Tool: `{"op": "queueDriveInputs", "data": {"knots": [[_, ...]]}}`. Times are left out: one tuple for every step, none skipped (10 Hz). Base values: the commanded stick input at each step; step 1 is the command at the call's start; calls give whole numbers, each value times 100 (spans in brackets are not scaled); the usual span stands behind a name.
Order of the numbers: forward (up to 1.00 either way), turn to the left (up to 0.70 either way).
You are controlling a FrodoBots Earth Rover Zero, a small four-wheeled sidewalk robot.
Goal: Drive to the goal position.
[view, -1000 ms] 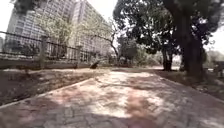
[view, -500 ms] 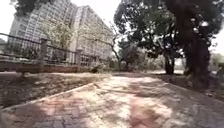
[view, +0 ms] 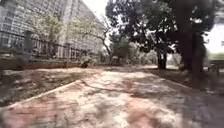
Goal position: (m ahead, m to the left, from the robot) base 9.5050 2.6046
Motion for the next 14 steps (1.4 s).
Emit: {"op": "queueDriveInputs", "data": {"knots": [[70, 0], [70, 0], [70, 0], [70, 0], [70, 0], [70, 0], [70, 0], [70, 0], [70, 0], [70, 0], [70, 0], [70, 0], [70, 0], [70, 0]]}}
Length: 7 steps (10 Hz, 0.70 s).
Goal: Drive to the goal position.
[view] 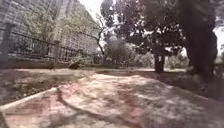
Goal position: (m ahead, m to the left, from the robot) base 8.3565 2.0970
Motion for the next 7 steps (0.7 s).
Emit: {"op": "queueDriveInputs", "data": {"knots": [[70, 0], [70, 0], [70, 0], [70, 0], [70, 0], [70, 0], [70, 0]]}}
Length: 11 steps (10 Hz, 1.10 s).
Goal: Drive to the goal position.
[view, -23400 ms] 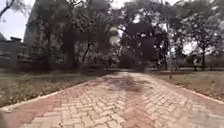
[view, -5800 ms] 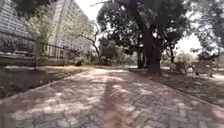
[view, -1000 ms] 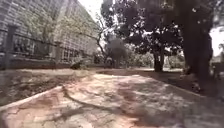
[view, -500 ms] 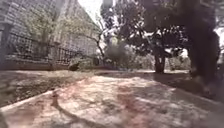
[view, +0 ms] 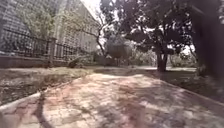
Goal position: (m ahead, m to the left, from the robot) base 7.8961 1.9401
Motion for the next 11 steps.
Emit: {"op": "queueDriveInputs", "data": {"knots": [[70, 0], [70, 0], [70, 0], [70, 0], [70, 0], [70, 0], [70, 0], [70, 0], [70, 0], [70, 0], [70, 0]]}}
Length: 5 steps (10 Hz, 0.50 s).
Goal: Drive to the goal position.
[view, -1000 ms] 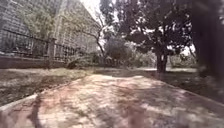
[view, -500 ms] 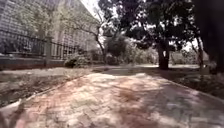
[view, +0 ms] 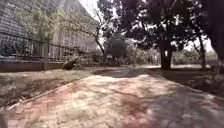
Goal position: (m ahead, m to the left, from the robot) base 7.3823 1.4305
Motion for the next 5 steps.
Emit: {"op": "queueDriveInputs", "data": {"knots": [[70, 0], [70, 0], [70, 0], [70, 0], [70, 0]]}}
